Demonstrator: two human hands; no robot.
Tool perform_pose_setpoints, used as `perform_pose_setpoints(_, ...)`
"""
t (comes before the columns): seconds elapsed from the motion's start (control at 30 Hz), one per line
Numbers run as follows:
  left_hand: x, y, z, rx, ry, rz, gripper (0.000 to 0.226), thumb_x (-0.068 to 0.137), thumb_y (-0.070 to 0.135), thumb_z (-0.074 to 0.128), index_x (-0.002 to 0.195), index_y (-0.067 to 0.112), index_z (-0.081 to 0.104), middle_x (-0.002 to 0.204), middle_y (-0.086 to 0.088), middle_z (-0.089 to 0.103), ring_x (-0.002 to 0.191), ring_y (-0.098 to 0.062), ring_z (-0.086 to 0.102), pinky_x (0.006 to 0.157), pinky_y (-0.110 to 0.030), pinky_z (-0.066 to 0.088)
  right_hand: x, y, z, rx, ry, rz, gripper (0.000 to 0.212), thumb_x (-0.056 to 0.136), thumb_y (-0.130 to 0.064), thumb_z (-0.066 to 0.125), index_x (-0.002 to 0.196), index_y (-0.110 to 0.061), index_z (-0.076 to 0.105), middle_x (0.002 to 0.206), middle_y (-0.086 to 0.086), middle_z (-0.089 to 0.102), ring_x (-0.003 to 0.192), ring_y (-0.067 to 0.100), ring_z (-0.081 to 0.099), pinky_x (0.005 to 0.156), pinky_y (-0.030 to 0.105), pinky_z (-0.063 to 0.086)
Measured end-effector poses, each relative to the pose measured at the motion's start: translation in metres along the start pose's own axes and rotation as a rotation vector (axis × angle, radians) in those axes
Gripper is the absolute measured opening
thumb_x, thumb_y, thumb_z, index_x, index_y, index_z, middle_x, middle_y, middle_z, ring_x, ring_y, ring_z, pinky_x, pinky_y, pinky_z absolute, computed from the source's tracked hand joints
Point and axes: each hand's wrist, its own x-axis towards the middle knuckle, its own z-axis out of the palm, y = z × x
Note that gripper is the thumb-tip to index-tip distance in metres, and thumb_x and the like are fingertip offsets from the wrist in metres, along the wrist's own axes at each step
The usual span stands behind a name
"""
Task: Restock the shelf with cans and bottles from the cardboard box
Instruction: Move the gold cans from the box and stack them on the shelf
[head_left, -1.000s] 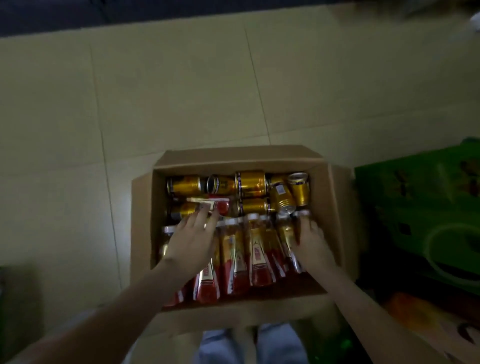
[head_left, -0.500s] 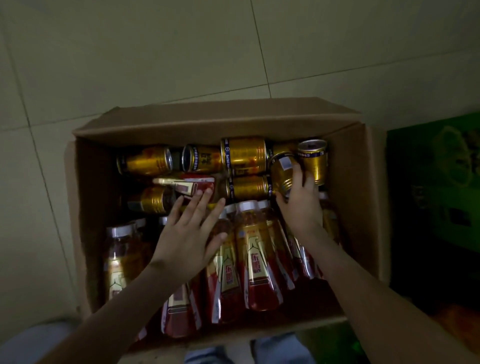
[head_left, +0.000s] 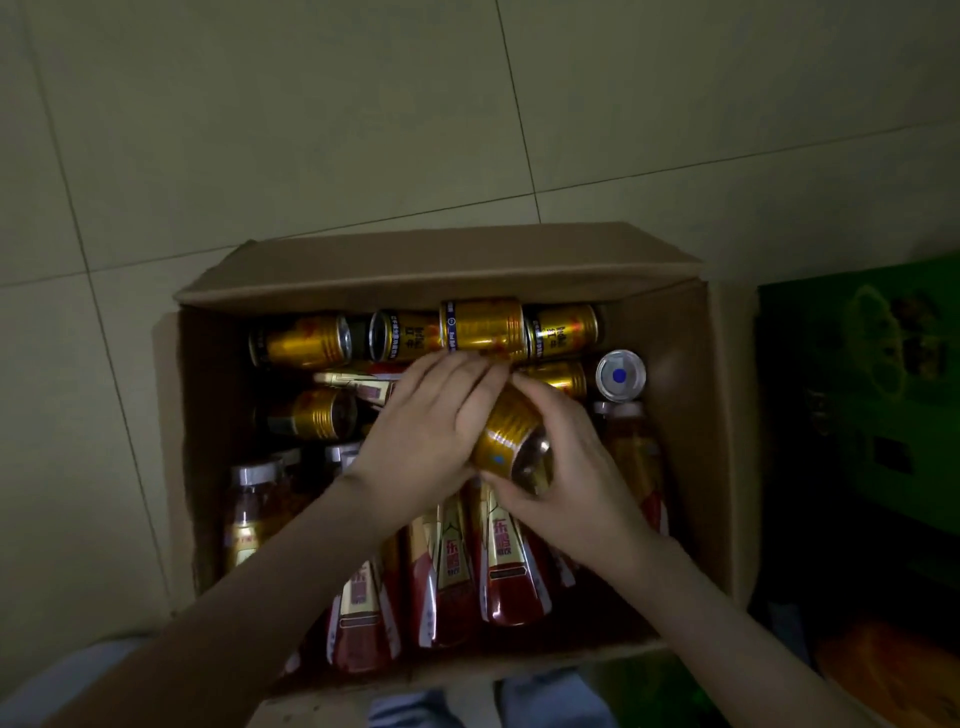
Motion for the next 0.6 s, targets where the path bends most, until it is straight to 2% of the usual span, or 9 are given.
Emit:
perform_pose_setpoints(0.07,-0.007,-0.005,0.002,-0.020,-0.070,-0.159,0.086,0.053,0.035,0.089,0.123,0.001,0.052,0.112,-0.016,0.064,0.106,-0.033,0.062,0.101,-0.044,0.039,0.012,0.009,-0.009,0.174,-0.122,0.089,0.104,0.075,-0.027,0.079,0.138,-0.059,0.003,0.144,-0.015,0.028,0.131,0.000,0.037,0.103,0.025,0.042)
perform_pose_setpoints(0.1,-0.012,-0.007,0.002,-0.067,-0.089,-0.266,0.087,0.051,0.035,0.090,0.122,0.001,0.054,0.110,-0.014,0.065,0.102,-0.032,0.064,0.098,-0.043,0.041,0.019,0.017,-0.015,0.187,-0.158,0.132,0.107,0.074,-0.030,0.080,0.134,-0.063,-0.002,0.147,-0.014,0.025,0.133,-0.001,0.034,0.106,0.029,0.039)
perform_pose_setpoints(0.17,-0.021,-0.009,0.001,-0.176,-0.075,-0.470,0.082,0.059,0.037,0.087,0.127,0.006,0.051,0.111,-0.010,0.063,0.102,-0.028,0.062,0.092,-0.040,0.045,0.035,0.035,-0.027,0.087,-0.193,0.217,0.102,0.076,-0.039,0.077,0.140,-0.055,-0.002,0.154,-0.009,0.021,0.138,0.003,0.026,0.111,0.035,0.030)
perform_pose_setpoints(0.2,-0.025,-0.009,0.000,-0.244,-0.069,-0.573,0.080,0.064,0.039,0.085,0.129,0.009,0.048,0.115,-0.007,0.061,0.104,-0.025,0.060,0.090,-0.037,0.046,0.043,0.046,-0.031,-0.044,-0.199,0.257,0.095,0.081,-0.042,0.071,0.147,-0.044,0.002,0.155,-0.005,0.020,0.140,0.008,0.023,0.111,0.035,0.025)
perform_pose_setpoints(0.27,-0.032,-0.012,-0.002,-0.351,-0.012,-0.742,0.079,0.069,0.043,0.081,0.132,0.014,0.043,0.117,-0.001,0.057,0.104,-0.018,0.056,0.084,-0.029,0.046,0.058,0.070,-0.035,-0.455,-0.185,0.314,0.079,0.091,-0.041,0.059,0.151,-0.024,0.011,0.156,0.004,0.023,0.143,0.021,0.020,0.112,0.038,0.021)
perform_pose_setpoints(0.37,-0.043,-0.020,0.003,-0.443,0.061,-0.872,0.076,0.069,0.043,0.081,0.130,0.018,0.043,0.112,0.005,0.055,0.096,-0.009,0.053,0.076,-0.022,0.042,0.070,0.104,-0.031,-0.927,-0.191,0.413,0.072,0.092,-0.027,0.058,0.148,-0.009,0.017,0.152,0.017,0.026,0.143,0.032,0.018,0.118,0.042,0.016)
perform_pose_setpoints(0.43,-0.048,-0.024,0.008,-0.483,0.070,-0.914,0.071,0.068,0.045,0.080,0.125,0.019,0.046,0.110,0.003,0.058,0.095,-0.011,0.057,0.074,-0.023,0.044,0.071,0.120,-0.024,-1.115,-0.296,0.480,0.071,0.092,-0.026,0.056,0.147,-0.006,0.015,0.151,0.021,0.025,0.142,0.036,0.020,0.117,0.044,0.016)
perform_pose_setpoints(0.5,-0.050,-0.027,0.012,-0.519,0.084,-0.954,0.067,0.068,0.045,0.080,0.121,0.020,0.047,0.106,0.004,0.060,0.094,-0.013,0.059,0.074,-0.024,0.048,0.071,0.129,-0.018,-1.303,-0.403,0.472,0.073,0.092,-0.028,0.055,0.147,-0.006,0.013,0.150,0.023,0.022,0.140,0.038,0.023,0.115,0.045,0.021)
perform_pose_setpoints(0.6,-0.047,-0.029,0.014,-0.547,0.068,-0.958,0.067,0.068,0.046,0.080,0.121,0.021,0.047,0.105,0.006,0.060,0.093,-0.012,0.059,0.077,-0.026,0.050,0.072,0.130,-0.013,-1.437,-0.391,0.416,0.070,0.091,-0.024,0.057,0.145,-0.008,0.016,0.146,0.022,0.027,0.134,0.036,0.033,0.106,0.043,0.035)
